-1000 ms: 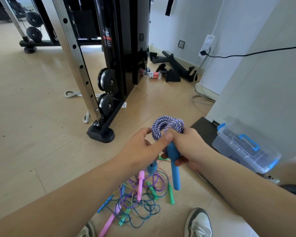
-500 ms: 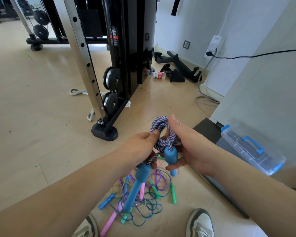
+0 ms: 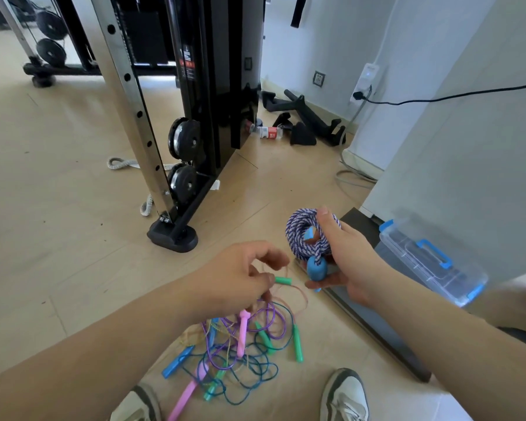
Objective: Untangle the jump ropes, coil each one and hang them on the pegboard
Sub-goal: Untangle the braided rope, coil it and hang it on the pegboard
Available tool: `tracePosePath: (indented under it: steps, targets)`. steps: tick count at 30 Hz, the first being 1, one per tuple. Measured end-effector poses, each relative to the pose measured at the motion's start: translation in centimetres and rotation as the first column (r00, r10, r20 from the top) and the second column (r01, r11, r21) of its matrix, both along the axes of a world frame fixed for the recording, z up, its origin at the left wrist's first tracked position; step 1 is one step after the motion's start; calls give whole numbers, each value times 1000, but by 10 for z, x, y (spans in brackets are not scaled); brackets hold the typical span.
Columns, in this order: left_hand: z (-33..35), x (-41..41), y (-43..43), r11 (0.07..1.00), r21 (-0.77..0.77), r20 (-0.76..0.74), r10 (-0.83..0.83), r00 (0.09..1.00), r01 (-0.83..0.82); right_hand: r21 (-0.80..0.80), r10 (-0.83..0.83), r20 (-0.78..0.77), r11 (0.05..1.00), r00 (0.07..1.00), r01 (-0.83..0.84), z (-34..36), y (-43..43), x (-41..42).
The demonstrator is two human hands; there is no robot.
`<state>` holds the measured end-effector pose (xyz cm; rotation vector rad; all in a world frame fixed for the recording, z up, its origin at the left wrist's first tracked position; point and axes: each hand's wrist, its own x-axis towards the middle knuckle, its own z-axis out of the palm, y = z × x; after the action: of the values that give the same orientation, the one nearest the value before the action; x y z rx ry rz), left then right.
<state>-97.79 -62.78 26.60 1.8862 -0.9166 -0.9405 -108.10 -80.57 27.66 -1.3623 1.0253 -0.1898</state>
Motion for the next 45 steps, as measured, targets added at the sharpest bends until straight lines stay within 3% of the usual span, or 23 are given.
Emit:
tracePosePath:
  steps: [2,4,7,10,18,21,25,27,30,34,36,38,41,45]
  targets:
    - [-11,4,0,998,49,330,-61,942,47,3,27,37,1000,999,-27,6,1,1]
    - [-20,7,-2,996,56,412,-89,907,72,19,78,78,997,994,-80,14,2,2]
    - [-24,11,-5,997,57,370,20,929,-44,67,199,152,975,968,-210,23,5,2]
    - [-25,12,-4,999,53,298,-26,954,11,117,246,219,954,944,-276,28,9,2]
    - [-22,5,-4,996,38,130,-81,988,77,284,158,278,929,947,-238,30,3,-1]
    - [-21,6,0,984,115,158,-149,976,132,193,163,206,960,965,-203,25,-3,0]
    - [-10,10,2,997,70,169,-55,984,44,-5,123,102,992,987,-124,18,-13,0]
    - [4,2,2,1000,-5,73,10,997,-9,-7,67,75,998,995,-67,12,-14,-2]
    - [26,-15,-1,990,-132,-225,12,974,-42,-2,39,34,999,999,-39,4,-12,-2]
    - [35,-17,-5,980,-200,-536,-131,834,26,51,20,30,998,999,-22,-1,-9,4]
    - [38,-13,-5,973,-231,-642,-135,754,-22,99,7,49,995,999,-12,-4,-10,6]
    - [40,-11,-5,959,-277,-591,-127,797,-53,179,-13,87,984,996,-3,-4,-11,5]
    - [35,-12,-6,962,-271,-243,-54,969,-14,236,-12,110,972,994,-15,-3,-10,6]
    - [24,-2,-9,933,-347,39,120,992,-99,255,17,174,965,985,-62,3,-3,7]
